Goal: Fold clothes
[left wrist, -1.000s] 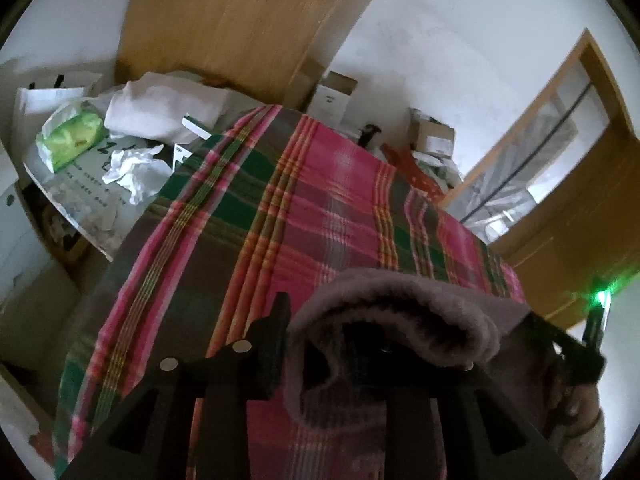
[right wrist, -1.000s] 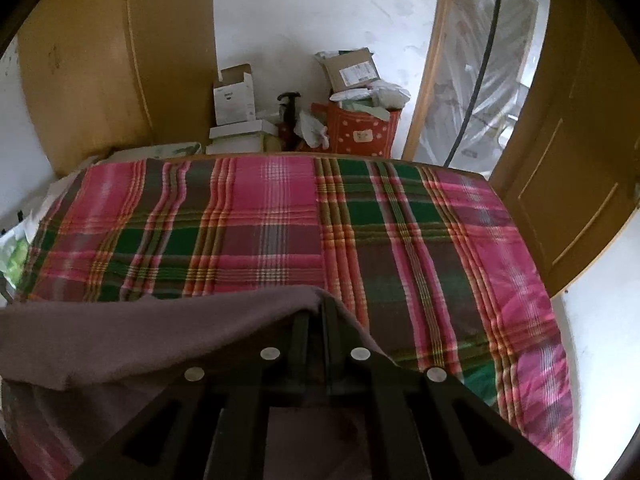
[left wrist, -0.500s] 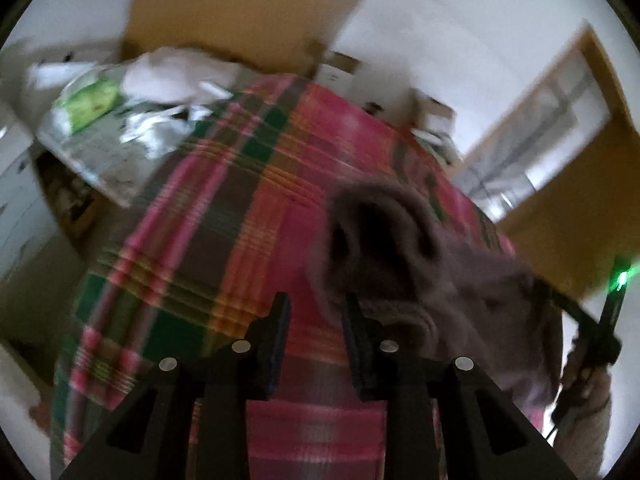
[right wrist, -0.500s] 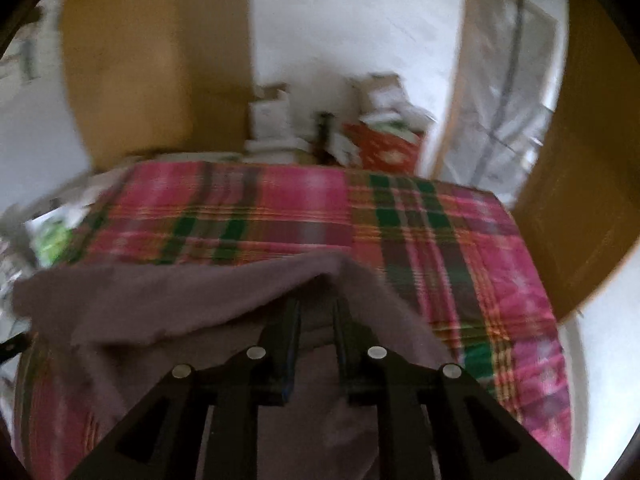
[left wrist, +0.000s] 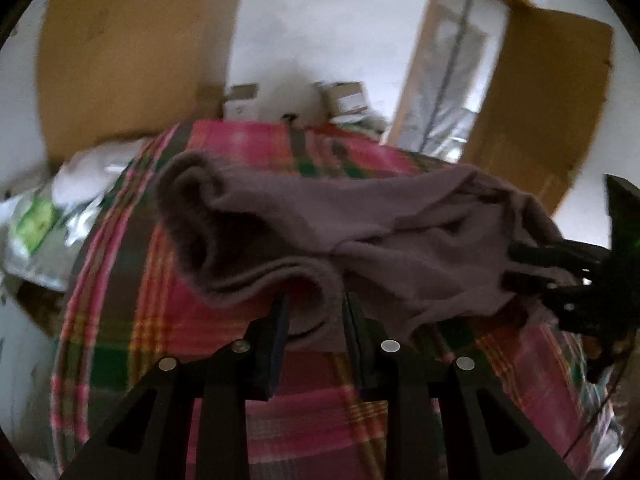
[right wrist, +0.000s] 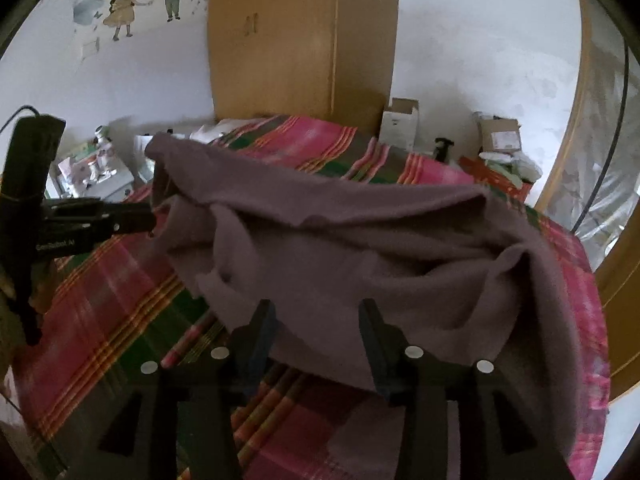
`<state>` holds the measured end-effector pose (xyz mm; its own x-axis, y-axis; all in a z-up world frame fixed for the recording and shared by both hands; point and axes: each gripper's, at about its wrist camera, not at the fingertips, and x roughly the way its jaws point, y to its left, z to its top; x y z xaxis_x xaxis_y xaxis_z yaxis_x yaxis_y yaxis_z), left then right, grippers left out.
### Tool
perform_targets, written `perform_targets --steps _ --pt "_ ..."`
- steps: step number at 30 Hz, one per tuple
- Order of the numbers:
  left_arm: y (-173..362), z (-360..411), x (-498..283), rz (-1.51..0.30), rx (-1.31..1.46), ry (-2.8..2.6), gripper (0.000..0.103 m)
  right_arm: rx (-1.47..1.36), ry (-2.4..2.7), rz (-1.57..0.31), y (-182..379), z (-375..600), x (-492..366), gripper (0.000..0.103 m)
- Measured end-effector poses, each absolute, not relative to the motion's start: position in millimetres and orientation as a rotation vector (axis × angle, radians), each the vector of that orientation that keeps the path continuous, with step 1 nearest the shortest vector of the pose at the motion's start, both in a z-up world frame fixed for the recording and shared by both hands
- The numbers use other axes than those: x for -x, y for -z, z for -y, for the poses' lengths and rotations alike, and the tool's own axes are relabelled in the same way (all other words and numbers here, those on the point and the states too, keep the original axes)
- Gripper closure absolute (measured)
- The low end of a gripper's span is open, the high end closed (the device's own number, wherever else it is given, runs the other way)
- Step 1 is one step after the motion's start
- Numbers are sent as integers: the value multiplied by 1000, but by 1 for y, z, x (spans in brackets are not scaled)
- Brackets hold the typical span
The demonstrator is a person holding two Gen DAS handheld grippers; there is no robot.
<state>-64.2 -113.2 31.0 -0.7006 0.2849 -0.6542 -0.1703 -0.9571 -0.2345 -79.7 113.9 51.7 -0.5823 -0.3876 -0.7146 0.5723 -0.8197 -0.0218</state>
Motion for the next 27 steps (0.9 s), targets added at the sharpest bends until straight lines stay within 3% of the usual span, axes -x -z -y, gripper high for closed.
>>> perform_targets --steps 7,9,22,27 --pt "-26 98 58 107 1013 -2643 73 -1001 2360 -305 -44 -114 74 51" --pt "-22 99 62 97 1031 -2666 56 -1004 2366 -320 -41 -113 75 49" --pt "-12 119 72 50 1113 -2785 55 -1002 2393 -496 -27 -98 71 48" --pt "-7 136 70 151 1143 -2762 55 -1005 2389 -491 -26 -98 72 48"
